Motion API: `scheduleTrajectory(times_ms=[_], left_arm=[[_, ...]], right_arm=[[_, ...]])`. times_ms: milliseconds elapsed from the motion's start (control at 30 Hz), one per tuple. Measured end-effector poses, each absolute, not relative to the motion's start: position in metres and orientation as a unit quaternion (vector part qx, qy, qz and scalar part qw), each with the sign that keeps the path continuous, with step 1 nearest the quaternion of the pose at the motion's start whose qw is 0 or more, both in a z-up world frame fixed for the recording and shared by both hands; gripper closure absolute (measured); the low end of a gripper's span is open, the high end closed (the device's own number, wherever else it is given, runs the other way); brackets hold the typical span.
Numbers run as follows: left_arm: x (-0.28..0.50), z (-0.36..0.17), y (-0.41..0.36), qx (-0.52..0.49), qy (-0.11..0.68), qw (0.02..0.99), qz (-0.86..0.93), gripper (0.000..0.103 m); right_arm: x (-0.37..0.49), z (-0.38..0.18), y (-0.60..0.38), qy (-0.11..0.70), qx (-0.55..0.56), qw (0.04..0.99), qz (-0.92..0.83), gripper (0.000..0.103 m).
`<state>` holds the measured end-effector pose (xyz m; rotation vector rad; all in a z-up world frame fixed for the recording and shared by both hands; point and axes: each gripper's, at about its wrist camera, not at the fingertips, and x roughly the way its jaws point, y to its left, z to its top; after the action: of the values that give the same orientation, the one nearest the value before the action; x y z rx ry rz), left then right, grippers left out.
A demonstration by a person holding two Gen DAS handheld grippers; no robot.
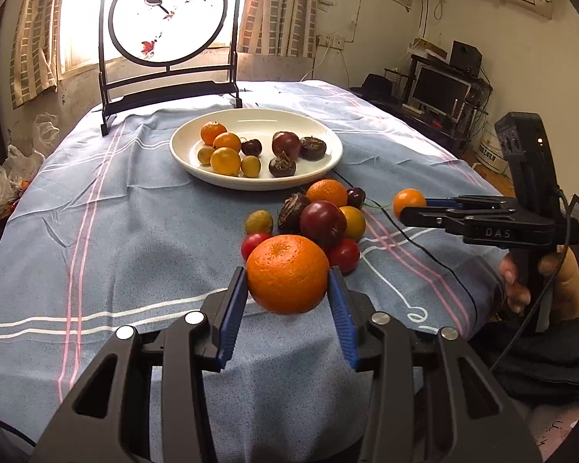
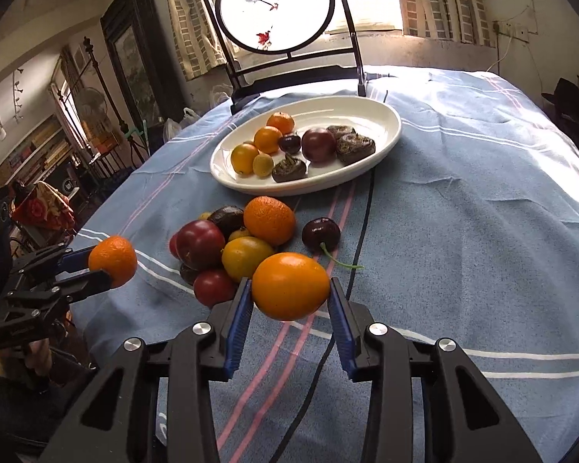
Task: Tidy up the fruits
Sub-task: 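Lower both oranges onto the white plate and open both tools, then grasp a red tomato with the left tool while the right tool grasps a dark red cherry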
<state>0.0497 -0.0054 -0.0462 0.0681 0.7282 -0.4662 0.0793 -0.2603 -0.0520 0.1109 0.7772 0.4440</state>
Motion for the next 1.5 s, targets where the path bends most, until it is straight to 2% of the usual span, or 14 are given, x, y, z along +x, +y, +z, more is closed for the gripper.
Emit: scheduleTrajectory(times_ms=[167,333,733,800,833,933,1100,1200,1433,1467,1500], left_arm=[[0.074,-0.028,-0.006,0.021,0.336,0.913,-0.23,0.062],[0.125,-0.015,-0.018,0.02,0.329,0.918,-0.22,0.062],[0.269,-0.031,-0.042,0.029,0.363,0.916,-0.171,0.061],[0.278,-0.033,-0.04,0.02,0.366,0.914,-0.171,0.06],[0.281,-0.034,-0.038,0.011,0.368,0.914,-0.171,0.059],[0.277,-0.029,-0.027,-0.011,0.367,0.915,-0.166,0.047],[0.231,-0.014,-0.021,0.015,0.353,0.917,-0.182,0.043],[0.187,-0.017,-0.019,0.044,0.352,0.915,-0.19,0.035],[0.118,-0.061,-0.008,0.105,0.398,0.886,-0.215,0.036],[0.114,-0.067,-0.009,0.115,0.402,0.882,-0.216,0.04],[0.113,-0.072,-0.011,0.124,0.408,0.879,-0.215,0.051]], right_arm=[[0.096,-0.012,-0.267,0.341,0.046,0.914,0.214,0.064],[0.15,0.008,-0.262,0.334,0.053,0.914,0.222,0.064],[0.286,-0.021,-0.218,0.372,0.062,0.904,0.204,0.063],[0.289,-0.019,-0.217,0.359,0.059,0.911,0.197,0.056],[0.288,-0.016,-0.218,0.352,0.059,0.915,0.19,0.045],[0.274,-0.009,-0.221,0.347,0.062,0.915,0.194,0.045],[0.221,-0.007,-0.228,0.341,0.039,0.917,0.205,0.045],[0.182,-0.013,-0.239,0.337,0.042,0.916,0.211,0.045],[0.113,-0.05,-0.269,0.342,0.089,0.91,0.219,0.041],[0.109,-0.054,-0.271,0.343,0.091,0.909,0.217,0.041],[0.106,-0.058,-0.271,0.346,0.093,0.908,0.216,0.041]])
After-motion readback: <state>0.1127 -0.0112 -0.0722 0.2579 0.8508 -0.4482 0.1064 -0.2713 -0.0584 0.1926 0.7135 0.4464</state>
